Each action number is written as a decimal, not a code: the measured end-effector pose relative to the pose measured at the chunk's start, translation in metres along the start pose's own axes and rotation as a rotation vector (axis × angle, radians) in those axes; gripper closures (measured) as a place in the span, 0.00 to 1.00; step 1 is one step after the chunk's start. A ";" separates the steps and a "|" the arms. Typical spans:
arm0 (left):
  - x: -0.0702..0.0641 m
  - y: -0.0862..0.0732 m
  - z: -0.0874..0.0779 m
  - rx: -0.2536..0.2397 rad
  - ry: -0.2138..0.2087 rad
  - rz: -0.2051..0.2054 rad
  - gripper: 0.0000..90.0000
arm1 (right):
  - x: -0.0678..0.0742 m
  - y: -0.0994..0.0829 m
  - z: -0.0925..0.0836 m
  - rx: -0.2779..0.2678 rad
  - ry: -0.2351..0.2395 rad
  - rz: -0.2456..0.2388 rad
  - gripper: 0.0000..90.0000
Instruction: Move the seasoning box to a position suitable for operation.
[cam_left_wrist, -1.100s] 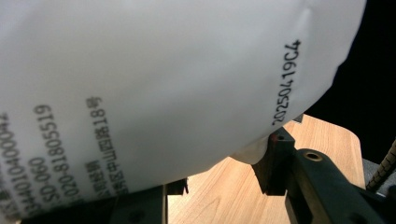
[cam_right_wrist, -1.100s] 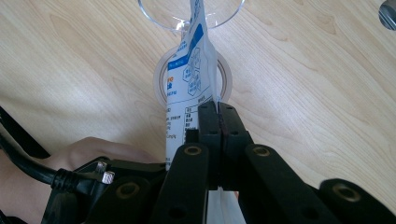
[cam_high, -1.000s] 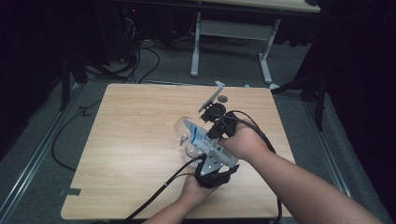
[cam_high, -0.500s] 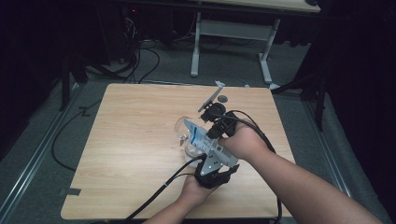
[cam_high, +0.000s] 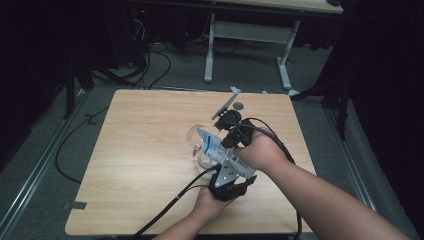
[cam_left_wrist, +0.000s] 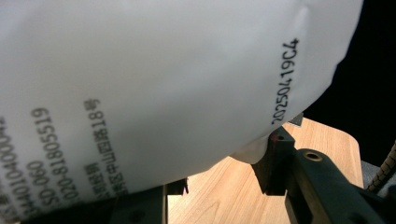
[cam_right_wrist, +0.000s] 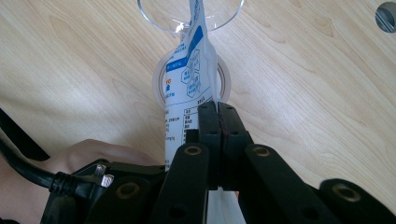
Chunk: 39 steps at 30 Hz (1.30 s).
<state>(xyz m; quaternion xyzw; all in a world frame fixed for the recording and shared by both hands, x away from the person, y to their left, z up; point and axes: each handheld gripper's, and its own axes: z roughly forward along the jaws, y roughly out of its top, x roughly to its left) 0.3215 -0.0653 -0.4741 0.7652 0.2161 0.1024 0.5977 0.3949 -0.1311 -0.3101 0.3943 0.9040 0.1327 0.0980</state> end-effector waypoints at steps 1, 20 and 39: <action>0.000 0.000 0.000 -0.002 0.000 -0.001 0.69 | 0.000 0.000 0.000 0.001 0.000 0.001 1.00; -0.001 0.003 0.000 -0.014 -0.003 -0.013 0.68 | 0.000 0.001 -0.002 -0.004 -0.004 -0.004 1.00; -0.002 0.006 0.000 -0.024 -0.003 -0.005 0.68 | 0.000 0.000 -0.006 -0.013 -0.003 -0.007 1.00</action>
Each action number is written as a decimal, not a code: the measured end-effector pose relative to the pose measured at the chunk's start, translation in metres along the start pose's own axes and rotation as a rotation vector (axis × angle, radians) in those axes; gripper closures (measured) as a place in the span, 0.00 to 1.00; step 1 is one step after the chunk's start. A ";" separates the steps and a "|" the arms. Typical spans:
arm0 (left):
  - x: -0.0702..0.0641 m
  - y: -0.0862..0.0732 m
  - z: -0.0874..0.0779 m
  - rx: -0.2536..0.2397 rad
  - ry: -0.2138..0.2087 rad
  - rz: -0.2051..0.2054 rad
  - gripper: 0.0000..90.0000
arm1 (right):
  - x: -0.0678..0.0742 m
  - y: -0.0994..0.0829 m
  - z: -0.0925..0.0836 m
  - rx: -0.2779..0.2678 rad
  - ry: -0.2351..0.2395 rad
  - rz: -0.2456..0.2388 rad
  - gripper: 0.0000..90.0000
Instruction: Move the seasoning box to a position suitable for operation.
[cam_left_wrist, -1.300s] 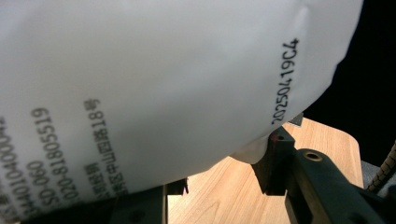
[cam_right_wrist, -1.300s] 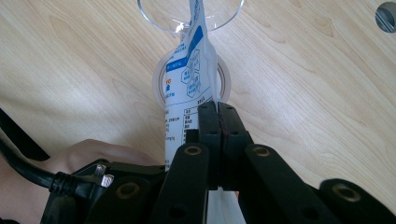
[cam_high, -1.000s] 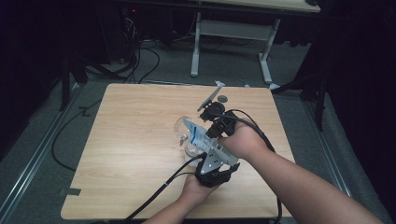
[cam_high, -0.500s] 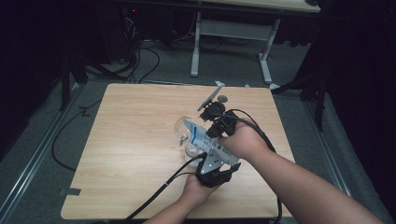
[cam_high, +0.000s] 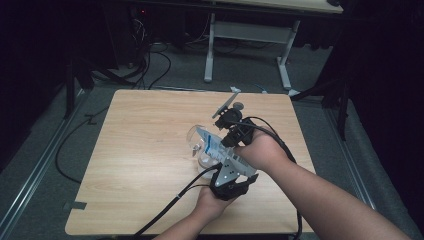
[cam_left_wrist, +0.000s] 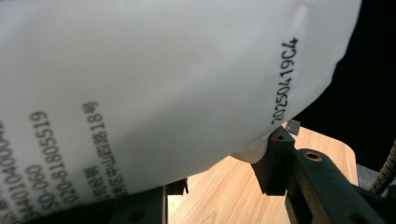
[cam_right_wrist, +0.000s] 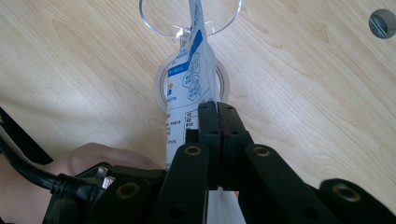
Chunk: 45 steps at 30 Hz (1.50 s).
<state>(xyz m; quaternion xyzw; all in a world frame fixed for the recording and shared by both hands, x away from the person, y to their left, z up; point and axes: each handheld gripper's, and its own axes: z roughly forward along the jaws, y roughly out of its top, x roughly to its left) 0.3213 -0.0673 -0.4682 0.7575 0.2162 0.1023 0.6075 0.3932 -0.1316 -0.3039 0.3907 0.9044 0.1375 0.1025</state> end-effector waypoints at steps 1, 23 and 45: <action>0.000 0.000 0.000 0.000 0.000 0.000 0.68 | 0.000 0.000 0.000 0.000 -0.002 -0.001 1.00; 0.002 0.006 0.001 -0.007 0.004 0.003 0.68 | -0.001 0.004 -0.004 -0.008 -0.011 -0.003 1.00; 0.001 0.008 0.003 -0.013 0.001 -0.011 0.68 | -0.002 0.004 -0.004 0.000 -0.009 -0.002 1.00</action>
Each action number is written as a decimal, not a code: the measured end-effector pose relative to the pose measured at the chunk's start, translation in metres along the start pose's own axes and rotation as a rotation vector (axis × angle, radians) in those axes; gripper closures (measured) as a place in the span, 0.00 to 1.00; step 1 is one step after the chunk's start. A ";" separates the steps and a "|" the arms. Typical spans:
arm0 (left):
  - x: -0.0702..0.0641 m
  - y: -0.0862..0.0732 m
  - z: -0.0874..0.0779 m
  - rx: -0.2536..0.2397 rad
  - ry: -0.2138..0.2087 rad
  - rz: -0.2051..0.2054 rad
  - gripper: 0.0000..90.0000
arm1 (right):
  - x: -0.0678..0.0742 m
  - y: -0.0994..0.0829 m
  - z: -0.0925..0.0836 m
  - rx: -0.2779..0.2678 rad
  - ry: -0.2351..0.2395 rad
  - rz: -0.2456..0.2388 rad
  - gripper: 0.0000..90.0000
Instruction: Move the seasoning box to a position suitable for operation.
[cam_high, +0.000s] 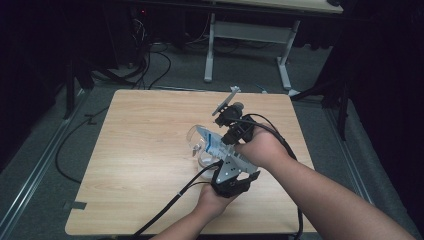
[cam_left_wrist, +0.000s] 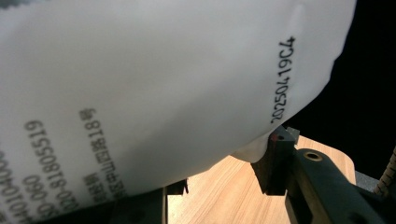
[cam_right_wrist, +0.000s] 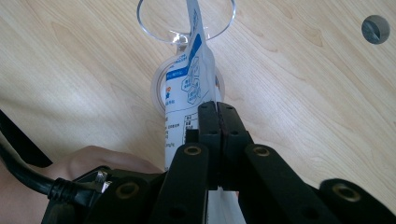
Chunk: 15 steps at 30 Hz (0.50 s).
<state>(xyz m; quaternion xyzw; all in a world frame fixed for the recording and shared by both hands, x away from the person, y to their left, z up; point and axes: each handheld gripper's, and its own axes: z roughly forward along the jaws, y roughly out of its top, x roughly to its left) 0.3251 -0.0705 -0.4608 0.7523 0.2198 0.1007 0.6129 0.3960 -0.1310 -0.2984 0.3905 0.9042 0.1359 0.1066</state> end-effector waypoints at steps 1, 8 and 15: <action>0.000 0.000 0.000 0.001 0.000 -0.001 0.68 | 0.000 0.000 0.000 0.000 0.001 0.009 1.00; 0.000 0.000 0.001 0.001 0.001 -0.003 0.68 | -0.001 0.000 0.002 -0.004 0.001 -0.010 1.00; 0.000 -0.001 0.001 -0.002 0.002 -0.009 0.68 | 0.000 0.000 0.002 0.000 0.001 -0.007 1.00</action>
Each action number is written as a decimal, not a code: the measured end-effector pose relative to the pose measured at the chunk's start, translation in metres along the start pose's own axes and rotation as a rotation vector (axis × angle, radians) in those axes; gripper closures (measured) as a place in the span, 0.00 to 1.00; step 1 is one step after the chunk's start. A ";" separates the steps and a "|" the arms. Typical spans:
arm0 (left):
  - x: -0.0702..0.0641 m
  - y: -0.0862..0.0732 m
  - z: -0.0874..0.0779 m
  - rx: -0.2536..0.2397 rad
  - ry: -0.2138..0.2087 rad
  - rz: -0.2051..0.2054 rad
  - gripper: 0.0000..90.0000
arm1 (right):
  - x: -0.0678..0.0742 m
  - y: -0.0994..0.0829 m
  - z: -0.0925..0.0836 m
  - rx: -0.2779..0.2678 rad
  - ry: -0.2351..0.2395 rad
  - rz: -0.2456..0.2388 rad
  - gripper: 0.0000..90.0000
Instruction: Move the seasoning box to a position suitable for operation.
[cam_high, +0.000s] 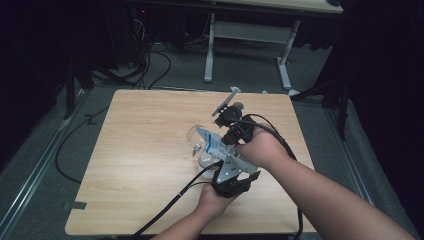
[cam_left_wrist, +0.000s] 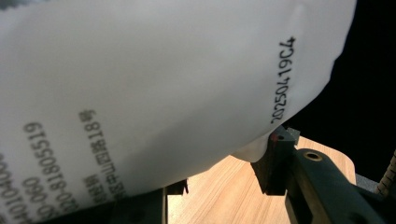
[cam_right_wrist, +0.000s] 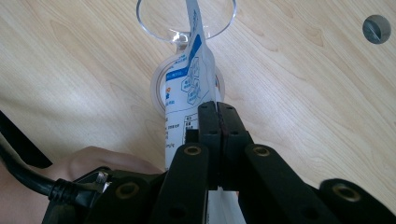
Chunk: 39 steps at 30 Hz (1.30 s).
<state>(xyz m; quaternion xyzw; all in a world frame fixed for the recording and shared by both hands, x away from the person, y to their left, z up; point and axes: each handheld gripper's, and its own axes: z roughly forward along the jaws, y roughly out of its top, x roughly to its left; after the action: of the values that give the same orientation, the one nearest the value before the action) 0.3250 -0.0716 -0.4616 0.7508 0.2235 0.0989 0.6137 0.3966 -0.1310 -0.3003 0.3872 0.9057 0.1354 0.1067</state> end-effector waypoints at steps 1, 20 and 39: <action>0.000 0.000 0.000 0.000 0.000 0.000 0.68 | 0.000 0.000 0.000 0.000 0.000 -0.001 1.00; 0.000 0.001 0.000 -0.011 0.002 -0.015 0.68 | 0.000 0.002 0.000 0.003 -0.004 -0.006 1.00; 0.000 0.003 0.000 -0.019 0.002 -0.021 0.68 | 0.002 0.003 -0.001 0.005 -0.008 -0.014 1.00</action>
<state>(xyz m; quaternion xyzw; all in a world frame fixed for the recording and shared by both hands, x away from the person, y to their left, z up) 0.3257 -0.0716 -0.4588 0.7424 0.2311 0.0952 0.6217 0.3972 -0.1274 -0.2983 0.3818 0.9083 0.1308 0.1100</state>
